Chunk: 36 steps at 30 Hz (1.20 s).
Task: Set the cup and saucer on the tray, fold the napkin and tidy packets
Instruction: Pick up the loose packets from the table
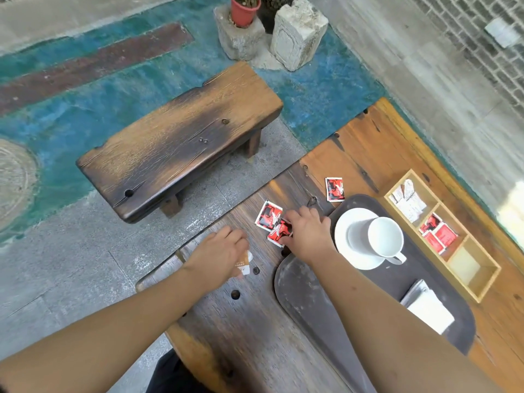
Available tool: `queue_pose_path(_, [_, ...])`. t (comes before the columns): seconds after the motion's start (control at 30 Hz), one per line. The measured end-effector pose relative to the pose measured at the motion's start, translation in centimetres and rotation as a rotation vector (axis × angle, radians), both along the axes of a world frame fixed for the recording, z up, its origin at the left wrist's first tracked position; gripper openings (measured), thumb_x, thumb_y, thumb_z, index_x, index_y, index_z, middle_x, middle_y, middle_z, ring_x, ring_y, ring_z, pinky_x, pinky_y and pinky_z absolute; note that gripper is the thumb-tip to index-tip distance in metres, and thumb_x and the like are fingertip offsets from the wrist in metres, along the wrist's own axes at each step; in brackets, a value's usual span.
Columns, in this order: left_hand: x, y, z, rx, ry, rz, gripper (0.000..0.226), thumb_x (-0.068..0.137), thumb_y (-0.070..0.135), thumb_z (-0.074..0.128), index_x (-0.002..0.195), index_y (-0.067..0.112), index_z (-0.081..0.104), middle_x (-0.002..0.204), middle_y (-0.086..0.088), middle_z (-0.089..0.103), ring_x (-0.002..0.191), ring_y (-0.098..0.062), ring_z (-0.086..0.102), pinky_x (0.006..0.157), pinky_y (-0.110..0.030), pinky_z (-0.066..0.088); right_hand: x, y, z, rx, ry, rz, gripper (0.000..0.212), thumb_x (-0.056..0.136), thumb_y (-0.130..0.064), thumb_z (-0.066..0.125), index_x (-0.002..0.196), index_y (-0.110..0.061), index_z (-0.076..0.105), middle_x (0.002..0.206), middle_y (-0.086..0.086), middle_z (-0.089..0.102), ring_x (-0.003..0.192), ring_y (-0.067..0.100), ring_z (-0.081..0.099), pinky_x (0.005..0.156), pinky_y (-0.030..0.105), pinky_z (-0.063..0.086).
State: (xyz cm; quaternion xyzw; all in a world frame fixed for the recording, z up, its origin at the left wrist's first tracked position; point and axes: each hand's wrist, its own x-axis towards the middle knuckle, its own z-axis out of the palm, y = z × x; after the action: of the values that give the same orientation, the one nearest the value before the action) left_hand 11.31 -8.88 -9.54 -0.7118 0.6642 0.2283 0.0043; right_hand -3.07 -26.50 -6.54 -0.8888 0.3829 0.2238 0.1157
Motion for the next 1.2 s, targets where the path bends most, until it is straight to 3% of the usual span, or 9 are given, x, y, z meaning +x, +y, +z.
queue_pose_path(0.2, [-0.2,-0.6,0.4,0.063,0.011,0.119,0.068,0.068,0.062,0.071,0.12,0.024,0.049,0.115,0.003,0.049,0.106,-0.018,0.038,0.089,-0.033,0.043,2.2,0.7,-0.5,0.077,-0.111,0.061,0.059,0.082,-0.04,0.073,0.133,-0.02,0.051,0.143,0.006,0.042,0.133,0.028,0.035,0.106,0.048,0.032])
queue_pose_path(0.33, [-0.3,-1.2,0.8,0.133,0.061,0.189,0.069,0.065,0.057,0.077,0.118,0.02,0.052,0.109,0.002,0.05,0.102,-0.017,0.036,0.089,-0.033,0.046,3.9,0.8,-0.5,0.1,-0.113,-0.044,0.06,0.078,-0.036,0.077,0.126,-0.021,0.045,0.131,0.006,0.051,0.125,0.028,0.042,0.103,0.05,0.036])
queue_pose_path(0.47, [-0.3,-2.4,1.4,0.247,0.033,0.201,0.067,0.066,0.051,0.08,0.116,0.014,0.056,0.111,-0.002,0.049,0.106,-0.019,0.04,0.091,-0.036,0.049,4.5,-0.2,-0.4,0.116,-0.052,-0.066,0.065,0.08,-0.037,0.076,0.135,-0.019,0.044,0.134,0.008,0.049,0.128,0.029,0.04,0.104,0.051,0.035])
queue_pose_path(0.6, [-0.1,-3.6,2.1,0.344,-0.022,0.223,0.062,0.073,0.046,0.078,0.119,0.011,0.055,0.118,-0.006,0.049,0.114,-0.024,0.049,0.083,-0.037,0.054,3.7,-3.2,0.2,-0.052,-0.017,-0.14,0.049,0.088,-0.026,0.067,0.132,-0.013,0.05,0.133,0.013,0.048,0.127,0.033,0.04,0.104,0.051,0.036])
queue_pose_path(0.73, [0.4,-4.8,2.1,0.349,-0.071,0.208,0.045,0.086,0.041,0.069,0.115,0.012,0.053,0.109,-0.005,0.061,0.099,-0.025,0.062,0.074,-0.038,0.056,2.0,-7.1,0.7,-0.202,0.081,-0.279,0.045,0.088,-0.025,0.062,0.131,-0.012,0.053,0.133,0.017,0.047,0.126,0.036,0.039,0.106,0.05,0.033])
queue_pose_path(0.87, [0.9,-5.4,1.5,0.303,0.083,0.277,0.038,0.093,0.041,0.058,0.115,0.011,0.051,0.113,-0.008,0.062,0.103,-0.027,0.06,0.075,-0.034,0.048,0.6,-9.9,0.3,-0.181,0.186,-0.416,0.052,0.088,-0.036,0.06,0.134,-0.012,0.051,0.138,0.02,0.048,0.134,0.038,0.034,0.115,0.052,0.021])
queue_pose_path(1.03, [1.1,-6.4,1.1,0.18,0.281,0.419,0.024,0.094,0.032,0.054,0.106,0.012,0.052,0.112,-0.01,0.062,0.097,-0.027,0.059,0.072,-0.029,0.038,0.1,-11.4,-0.5,-0.08,0.117,-0.533,0.054,0.084,-0.043,0.065,0.128,-0.014,0.054,0.132,0.02,0.058,0.133,0.037,0.042,0.117,0.051,0.018])
queue_pose_path(1.2, [1.0,-8.0,1.5,0.162,0.329,0.471,0.015,0.09,0.025,0.053,0.096,0.011,0.051,0.099,-0.01,0.061,0.086,-0.028,0.058,0.068,-0.029,0.038,0.3,-11.5,-0.4,-0.044,-0.115,-0.506,0.048,0.079,-0.026,0.073,0.12,-0.02,0.048,0.104,0.009,0.065,0.113,0.033,0.057,0.115,0.052,0.023])
